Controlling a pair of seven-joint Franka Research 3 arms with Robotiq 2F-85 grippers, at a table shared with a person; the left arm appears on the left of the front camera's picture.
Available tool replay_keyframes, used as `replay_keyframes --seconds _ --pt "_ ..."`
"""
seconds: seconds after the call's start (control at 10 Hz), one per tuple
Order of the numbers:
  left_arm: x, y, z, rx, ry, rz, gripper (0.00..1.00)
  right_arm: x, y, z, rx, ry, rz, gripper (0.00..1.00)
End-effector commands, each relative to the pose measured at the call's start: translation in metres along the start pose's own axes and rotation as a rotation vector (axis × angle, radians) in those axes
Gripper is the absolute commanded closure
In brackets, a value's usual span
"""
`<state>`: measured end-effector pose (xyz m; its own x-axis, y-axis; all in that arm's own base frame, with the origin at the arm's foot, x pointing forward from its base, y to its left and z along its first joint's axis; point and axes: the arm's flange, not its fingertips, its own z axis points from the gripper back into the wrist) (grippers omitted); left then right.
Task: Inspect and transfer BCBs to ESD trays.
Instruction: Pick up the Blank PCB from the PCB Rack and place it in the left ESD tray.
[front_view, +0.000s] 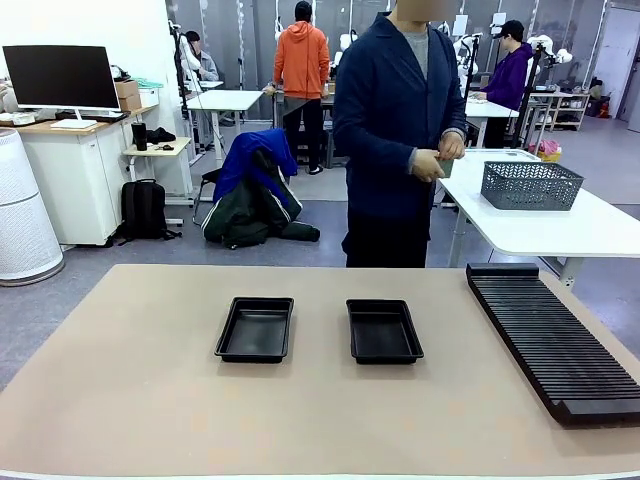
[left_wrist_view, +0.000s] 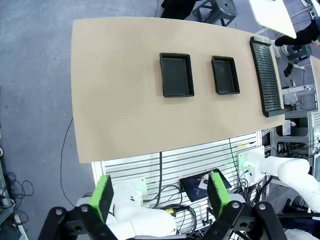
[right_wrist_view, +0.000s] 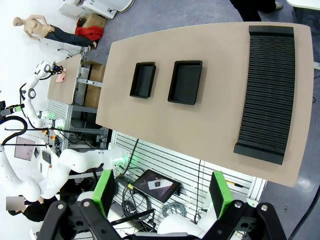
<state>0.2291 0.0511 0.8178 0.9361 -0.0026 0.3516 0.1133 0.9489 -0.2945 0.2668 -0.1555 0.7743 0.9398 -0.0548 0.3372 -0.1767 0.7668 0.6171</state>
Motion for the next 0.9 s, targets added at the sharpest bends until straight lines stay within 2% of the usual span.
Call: replay_keyframes --seconds 0.0,0.8 --pt "0.0007 0.0004 -0.0004 0.0 -0.003 0.001 0.0 -0.0007 0.0021 -0.0001 0.0 0.001 0.005 0.0" --pt "0.0007 0.0004 -0.0004 0.0 -0.003 0.001 0.0 -0.0007 0.0021 -0.0001 0.0 0.001 0.005 0.0"
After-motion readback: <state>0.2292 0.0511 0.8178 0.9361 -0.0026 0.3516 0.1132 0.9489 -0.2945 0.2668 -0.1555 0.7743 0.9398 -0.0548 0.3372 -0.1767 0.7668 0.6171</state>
